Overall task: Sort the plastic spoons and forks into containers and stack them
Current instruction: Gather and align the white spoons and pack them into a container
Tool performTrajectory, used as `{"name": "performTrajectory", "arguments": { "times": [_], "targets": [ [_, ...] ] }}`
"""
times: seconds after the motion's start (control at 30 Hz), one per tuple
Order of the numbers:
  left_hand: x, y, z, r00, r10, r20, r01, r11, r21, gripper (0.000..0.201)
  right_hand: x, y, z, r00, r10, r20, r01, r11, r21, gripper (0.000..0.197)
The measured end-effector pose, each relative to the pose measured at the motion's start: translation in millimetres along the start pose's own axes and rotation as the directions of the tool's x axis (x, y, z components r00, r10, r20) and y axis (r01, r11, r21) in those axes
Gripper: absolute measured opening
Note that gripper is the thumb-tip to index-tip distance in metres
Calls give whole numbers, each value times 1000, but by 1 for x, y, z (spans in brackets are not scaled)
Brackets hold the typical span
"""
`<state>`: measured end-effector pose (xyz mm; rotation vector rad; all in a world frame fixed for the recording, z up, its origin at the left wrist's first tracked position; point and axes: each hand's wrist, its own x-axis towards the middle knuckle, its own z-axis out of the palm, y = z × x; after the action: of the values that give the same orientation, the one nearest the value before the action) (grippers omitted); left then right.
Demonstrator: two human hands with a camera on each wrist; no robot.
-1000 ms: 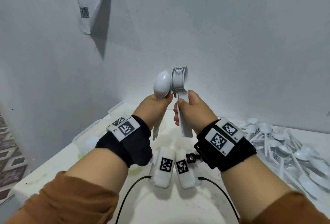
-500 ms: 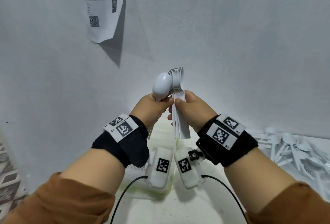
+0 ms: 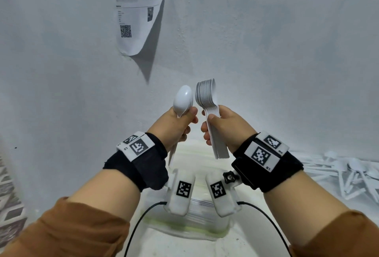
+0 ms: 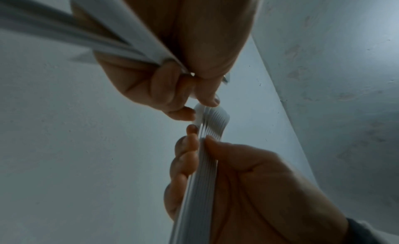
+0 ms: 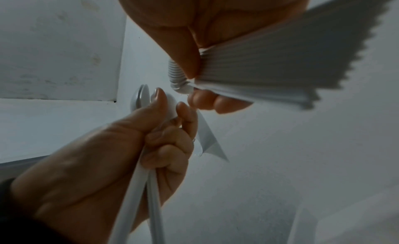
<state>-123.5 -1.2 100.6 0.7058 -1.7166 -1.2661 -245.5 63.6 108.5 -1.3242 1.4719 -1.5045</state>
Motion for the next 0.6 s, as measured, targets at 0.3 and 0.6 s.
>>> {"name": "performTrajectory", "arguments": {
  "times": [0.3, 0.6],
  "targets": [
    [12, -7, -22, 1000, -2, 19, 3, 1000, -20, 11, 4, -2, 19, 999, 25, -24, -24, 998, 53, 17],
    [22, -3, -33, 997, 15, 79, -24, 994, 105, 41, 6, -4, 27, 996, 49, -68, -45, 997, 60, 12]
  ]
}}
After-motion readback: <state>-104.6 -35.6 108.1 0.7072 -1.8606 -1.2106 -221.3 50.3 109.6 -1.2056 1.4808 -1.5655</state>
